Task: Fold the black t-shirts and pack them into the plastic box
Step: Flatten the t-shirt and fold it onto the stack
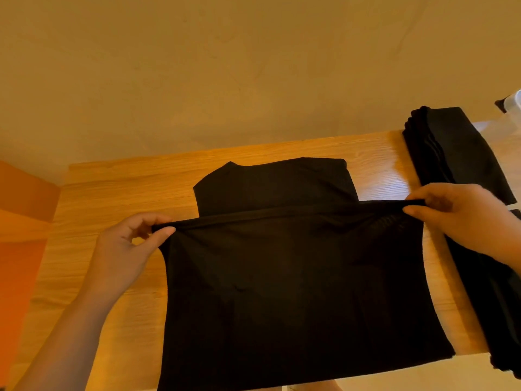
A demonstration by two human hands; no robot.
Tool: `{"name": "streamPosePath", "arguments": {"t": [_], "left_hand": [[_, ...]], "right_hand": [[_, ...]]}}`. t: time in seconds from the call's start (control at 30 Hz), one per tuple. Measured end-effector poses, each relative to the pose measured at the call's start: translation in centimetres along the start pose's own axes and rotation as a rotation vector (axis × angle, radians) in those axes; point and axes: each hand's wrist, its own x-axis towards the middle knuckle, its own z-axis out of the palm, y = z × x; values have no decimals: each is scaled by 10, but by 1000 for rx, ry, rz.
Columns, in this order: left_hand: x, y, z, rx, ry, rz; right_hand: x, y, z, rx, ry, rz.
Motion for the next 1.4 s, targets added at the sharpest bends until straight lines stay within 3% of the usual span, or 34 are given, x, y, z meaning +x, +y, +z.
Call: {"name": "streamPosePath", "arguments": {"t": [0.17, 0.33, 0.57, 0.67, 0.77, 0.87, 0.97, 1.17, 1.4], "left_hand": [[14, 13, -28, -191, 0, -53], [80, 23, -36, -175, 74, -49], [138, -11, 20, 94, -2, -172], [135, -24, 34, 227, 96, -119], [108, -18, 51, 421, 169, 137], [56, -2, 77, 494, -22, 359], [16, -8, 100, 634, -217, 412], [1, -41, 89, 778, -287, 337], [21, -22, 88, 693, -261, 368]], "right_hand": [[-3, -10, -27, 143, 25, -80], [60, -31, -41, 325, 120, -75], [140, -20, 16, -92, 19, 92], [136, -15, 36, -160, 205, 45], [112, -25, 57, -311, 441, -185], [80, -39, 93, -347, 314, -333], [67, -26, 129, -408, 177, -324], [51, 11, 132, -472, 185, -141], [57, -6, 124, -343, 244, -190]]}}
